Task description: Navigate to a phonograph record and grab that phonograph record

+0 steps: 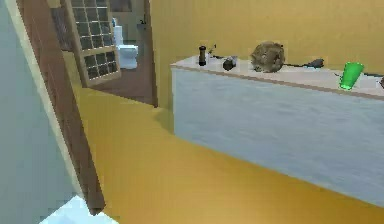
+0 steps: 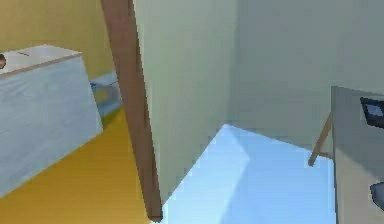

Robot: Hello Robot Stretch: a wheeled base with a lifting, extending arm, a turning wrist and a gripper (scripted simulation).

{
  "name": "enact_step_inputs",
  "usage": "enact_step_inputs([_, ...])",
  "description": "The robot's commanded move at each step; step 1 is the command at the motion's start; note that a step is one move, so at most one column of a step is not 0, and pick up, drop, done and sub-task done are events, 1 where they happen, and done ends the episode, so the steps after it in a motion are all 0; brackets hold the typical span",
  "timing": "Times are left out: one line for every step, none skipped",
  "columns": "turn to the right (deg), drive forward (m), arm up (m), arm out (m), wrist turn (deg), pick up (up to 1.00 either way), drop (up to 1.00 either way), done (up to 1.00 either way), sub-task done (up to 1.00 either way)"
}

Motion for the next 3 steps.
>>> enact_step_inputs([-45.0, 0.0, 0.0, 0.0, 0.0, 0.0, 0.0, 0.0, 0.0])
enact_step_inputs([-39.0, 0.0, 0.0, 0.0, 0.0, 0.0, 0.0, 0.0, 0.0])
enact_step_inputs([0.0, 0.3, 0.0, 0.0, 0.0, 0.0, 0.0, 0.0, 0.0])
